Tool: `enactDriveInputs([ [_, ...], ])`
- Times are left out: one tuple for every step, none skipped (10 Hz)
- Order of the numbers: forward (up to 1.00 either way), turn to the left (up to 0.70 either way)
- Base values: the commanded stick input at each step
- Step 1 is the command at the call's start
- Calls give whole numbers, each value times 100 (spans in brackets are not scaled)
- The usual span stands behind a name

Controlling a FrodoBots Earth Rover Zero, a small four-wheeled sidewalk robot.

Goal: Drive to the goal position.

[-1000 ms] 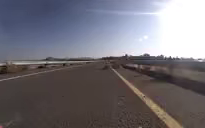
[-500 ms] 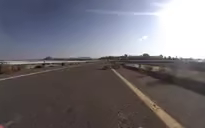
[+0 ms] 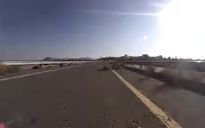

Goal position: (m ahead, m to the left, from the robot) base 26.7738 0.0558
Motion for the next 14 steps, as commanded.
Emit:
enactDriveInputs([
  [70, 0],
  [70, 0],
  [70, 0],
  [70, 0],
  [70, 0],
  [70, 0],
  [70, 0],
  [70, 0],
  [70, 0],
  [70, 0],
  [70, 0],
  [70, 0],
  [70, 0],
  [70, 0],
])
